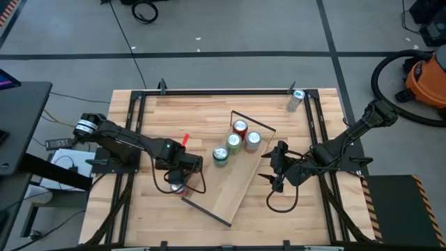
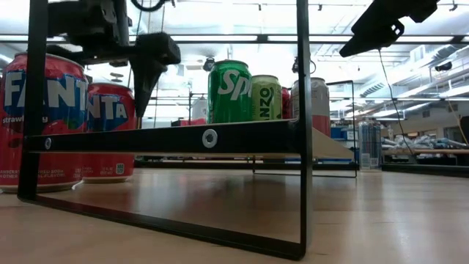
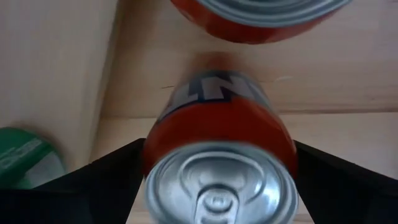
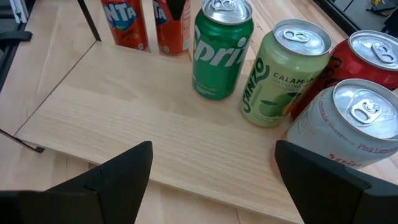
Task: Place canned beverage on shelf
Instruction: Put the top red soda can on the shelf
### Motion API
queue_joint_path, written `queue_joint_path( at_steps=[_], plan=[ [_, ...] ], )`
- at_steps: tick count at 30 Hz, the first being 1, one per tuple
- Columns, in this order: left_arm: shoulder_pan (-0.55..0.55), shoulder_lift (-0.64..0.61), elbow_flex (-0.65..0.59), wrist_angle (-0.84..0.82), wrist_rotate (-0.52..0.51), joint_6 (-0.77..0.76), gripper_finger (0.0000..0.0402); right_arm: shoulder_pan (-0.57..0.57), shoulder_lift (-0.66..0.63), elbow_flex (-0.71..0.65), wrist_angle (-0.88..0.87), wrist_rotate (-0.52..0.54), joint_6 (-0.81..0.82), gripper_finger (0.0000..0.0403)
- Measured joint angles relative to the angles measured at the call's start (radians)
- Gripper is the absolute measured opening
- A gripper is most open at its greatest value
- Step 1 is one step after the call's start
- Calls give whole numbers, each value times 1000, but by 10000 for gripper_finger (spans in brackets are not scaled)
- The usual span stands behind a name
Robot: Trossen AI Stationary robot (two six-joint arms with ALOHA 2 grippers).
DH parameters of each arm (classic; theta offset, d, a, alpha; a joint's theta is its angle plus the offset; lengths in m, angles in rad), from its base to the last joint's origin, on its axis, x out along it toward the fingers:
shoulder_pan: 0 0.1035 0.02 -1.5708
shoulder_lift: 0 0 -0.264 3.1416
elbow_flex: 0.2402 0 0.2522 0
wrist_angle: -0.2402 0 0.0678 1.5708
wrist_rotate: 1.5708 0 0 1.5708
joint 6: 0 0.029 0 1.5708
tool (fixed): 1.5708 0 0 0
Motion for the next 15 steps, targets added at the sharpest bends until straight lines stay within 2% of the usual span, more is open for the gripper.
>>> queue_joint_path(
  at_steps=[15],
  plan=[
    [0, 45, -24, 29, 2, -92, 385, 0, 0, 0, 0, 0, 0, 349]
  ],
)
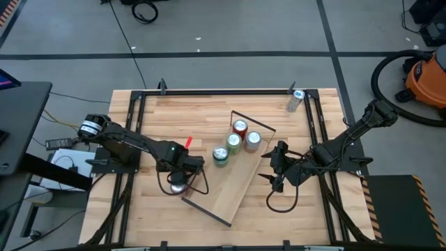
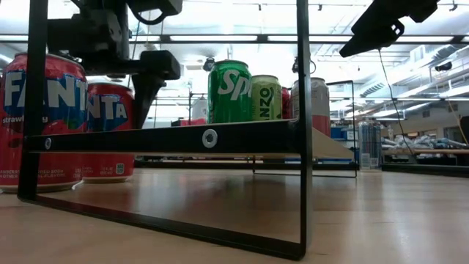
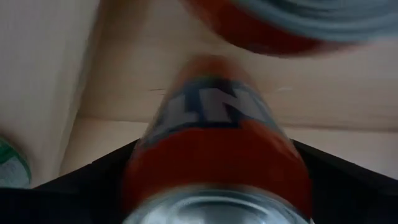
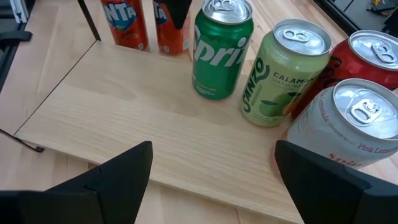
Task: Place canned beverage on shelf
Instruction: Put the top red soda can on the shelf
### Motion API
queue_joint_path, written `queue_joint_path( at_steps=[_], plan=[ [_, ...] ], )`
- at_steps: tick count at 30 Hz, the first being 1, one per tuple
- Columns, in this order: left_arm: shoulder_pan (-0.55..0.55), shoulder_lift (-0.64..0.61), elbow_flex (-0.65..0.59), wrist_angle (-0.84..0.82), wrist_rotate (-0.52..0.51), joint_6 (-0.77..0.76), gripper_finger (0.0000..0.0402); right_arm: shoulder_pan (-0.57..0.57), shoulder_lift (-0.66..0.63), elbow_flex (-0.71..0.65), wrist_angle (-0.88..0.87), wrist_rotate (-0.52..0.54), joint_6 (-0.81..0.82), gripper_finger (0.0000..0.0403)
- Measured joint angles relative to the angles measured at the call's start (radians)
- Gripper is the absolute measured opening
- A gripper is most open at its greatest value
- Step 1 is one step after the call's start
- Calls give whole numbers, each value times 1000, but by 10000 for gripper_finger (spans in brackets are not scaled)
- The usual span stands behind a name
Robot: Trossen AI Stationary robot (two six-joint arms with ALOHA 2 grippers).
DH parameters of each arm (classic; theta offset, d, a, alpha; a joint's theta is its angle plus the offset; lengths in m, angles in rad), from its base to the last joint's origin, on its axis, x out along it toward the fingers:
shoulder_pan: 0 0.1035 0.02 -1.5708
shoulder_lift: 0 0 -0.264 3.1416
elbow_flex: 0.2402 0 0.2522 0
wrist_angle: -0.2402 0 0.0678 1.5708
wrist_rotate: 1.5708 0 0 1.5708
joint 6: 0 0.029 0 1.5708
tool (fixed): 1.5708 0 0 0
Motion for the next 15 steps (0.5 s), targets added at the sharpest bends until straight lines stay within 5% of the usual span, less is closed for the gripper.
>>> queue_joint_path(
  at_steps=[15],
  plan=[
    [0, 0, -33, 49, 15, -10, 357, 0, 0, 0, 1, 0, 0, 349]
  ],
)
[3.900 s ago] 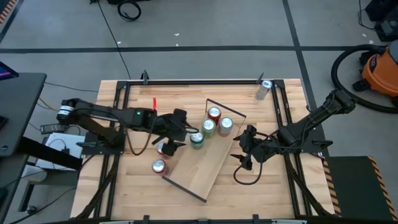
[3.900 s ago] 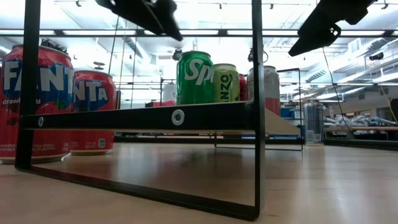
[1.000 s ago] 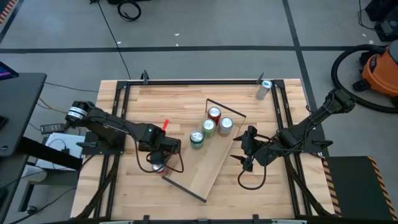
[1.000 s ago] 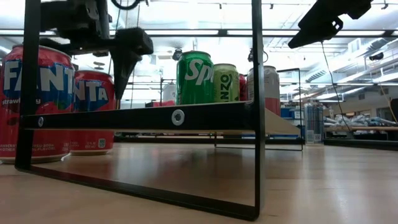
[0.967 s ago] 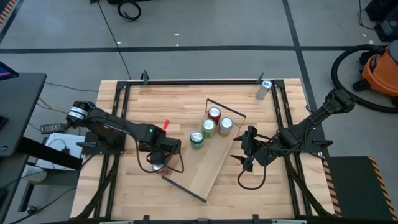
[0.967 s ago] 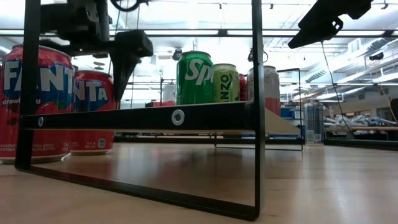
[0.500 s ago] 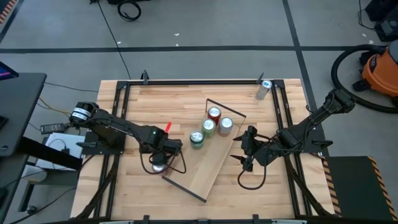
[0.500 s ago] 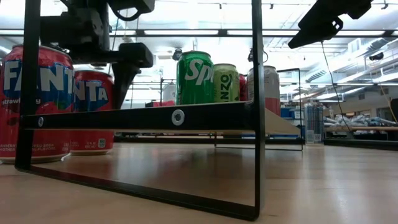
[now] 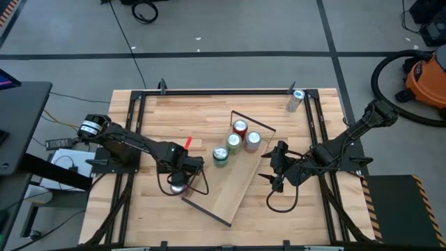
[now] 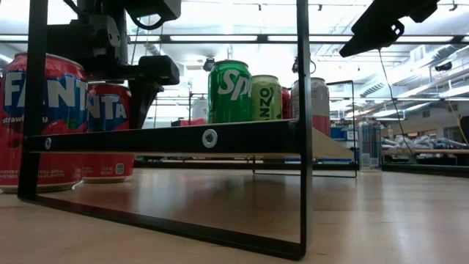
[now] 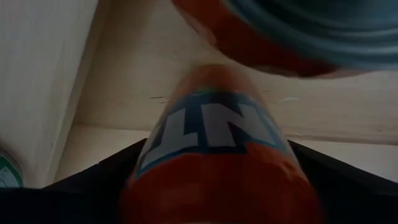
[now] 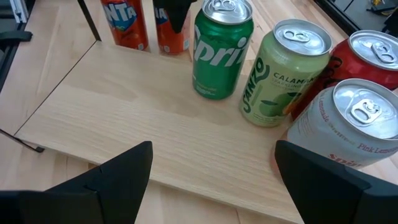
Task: Place canned beverage on shelf
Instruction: Put the top red soda can on the shelf
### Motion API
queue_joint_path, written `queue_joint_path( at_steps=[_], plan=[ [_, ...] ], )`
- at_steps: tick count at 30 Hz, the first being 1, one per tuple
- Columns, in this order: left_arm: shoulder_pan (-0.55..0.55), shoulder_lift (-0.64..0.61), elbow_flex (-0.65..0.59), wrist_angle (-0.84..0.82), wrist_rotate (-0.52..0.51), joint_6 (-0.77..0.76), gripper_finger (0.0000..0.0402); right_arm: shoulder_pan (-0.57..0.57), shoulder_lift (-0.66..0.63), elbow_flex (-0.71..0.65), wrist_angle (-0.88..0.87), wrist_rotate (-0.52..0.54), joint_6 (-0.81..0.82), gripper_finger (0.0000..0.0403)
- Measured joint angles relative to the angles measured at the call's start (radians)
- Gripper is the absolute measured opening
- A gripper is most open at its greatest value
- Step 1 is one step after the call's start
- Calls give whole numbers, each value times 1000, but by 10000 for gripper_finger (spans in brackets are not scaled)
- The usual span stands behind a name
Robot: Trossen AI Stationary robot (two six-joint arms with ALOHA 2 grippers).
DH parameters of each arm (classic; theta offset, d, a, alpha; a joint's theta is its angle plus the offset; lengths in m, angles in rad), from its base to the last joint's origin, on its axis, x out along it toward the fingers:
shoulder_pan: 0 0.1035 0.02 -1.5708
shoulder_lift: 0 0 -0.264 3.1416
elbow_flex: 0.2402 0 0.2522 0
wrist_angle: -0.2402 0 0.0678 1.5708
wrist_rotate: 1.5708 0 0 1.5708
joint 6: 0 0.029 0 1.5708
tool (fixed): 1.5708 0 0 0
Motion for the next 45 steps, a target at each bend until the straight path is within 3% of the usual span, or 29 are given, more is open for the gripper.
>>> queue_joint_path(
  at_steps=[8, 31, 45],
  plan=[
    [0, -2, 0, -1, -1, 1, 311, 0, 0, 0, 0, 0, 0, 349],
    [0, -5, 28, 3, -95, -6, 311, 0, 0, 0, -1, 0, 0, 349],
    [9, -7, 204, -73, -132, -78, 311, 1, 0, 0, 0, -3, 0, 349]
  ],
)
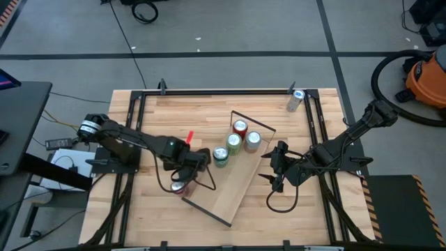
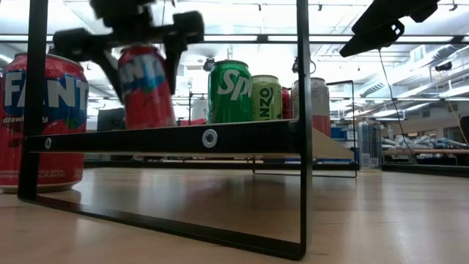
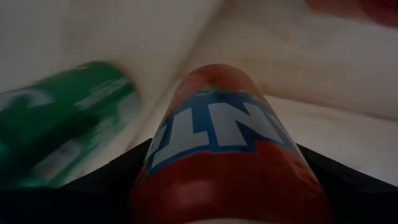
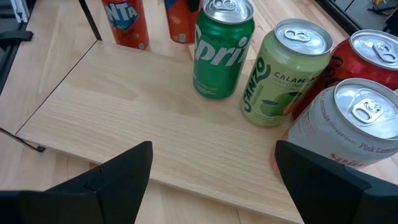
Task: Place canned beverage on shelf
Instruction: Put the top red soda can on the shelf
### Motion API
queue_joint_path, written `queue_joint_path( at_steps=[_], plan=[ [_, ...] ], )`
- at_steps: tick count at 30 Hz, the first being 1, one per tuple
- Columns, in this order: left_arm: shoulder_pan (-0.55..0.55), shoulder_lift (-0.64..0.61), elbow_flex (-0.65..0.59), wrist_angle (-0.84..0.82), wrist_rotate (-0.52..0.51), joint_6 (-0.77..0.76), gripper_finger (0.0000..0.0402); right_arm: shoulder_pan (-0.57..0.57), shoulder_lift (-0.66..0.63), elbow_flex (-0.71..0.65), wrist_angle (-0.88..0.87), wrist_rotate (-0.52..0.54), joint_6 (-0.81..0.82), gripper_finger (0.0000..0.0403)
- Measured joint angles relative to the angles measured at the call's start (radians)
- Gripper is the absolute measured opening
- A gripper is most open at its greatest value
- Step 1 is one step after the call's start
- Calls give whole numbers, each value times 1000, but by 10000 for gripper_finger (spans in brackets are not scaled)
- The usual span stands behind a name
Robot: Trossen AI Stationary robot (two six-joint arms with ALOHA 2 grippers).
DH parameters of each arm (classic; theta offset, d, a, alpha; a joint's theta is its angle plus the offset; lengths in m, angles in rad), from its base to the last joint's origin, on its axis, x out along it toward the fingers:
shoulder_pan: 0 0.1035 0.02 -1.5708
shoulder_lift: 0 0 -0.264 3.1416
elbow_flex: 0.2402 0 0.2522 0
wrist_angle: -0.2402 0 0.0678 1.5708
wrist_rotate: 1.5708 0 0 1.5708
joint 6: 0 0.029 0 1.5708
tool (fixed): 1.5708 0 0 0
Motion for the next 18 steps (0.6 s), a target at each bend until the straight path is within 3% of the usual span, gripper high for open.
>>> queue_joint_path(
  at_steps=[9, 18],
  plan=[
    [-7, -1, 116, 5, 42, -315, 311, 0, 0, 0, 0, 0, 0, 349],
    [-76, 0, 141, 13, 88, -525, 311, 0, 0, 0, 9, 0, 0, 349]
  ],
)
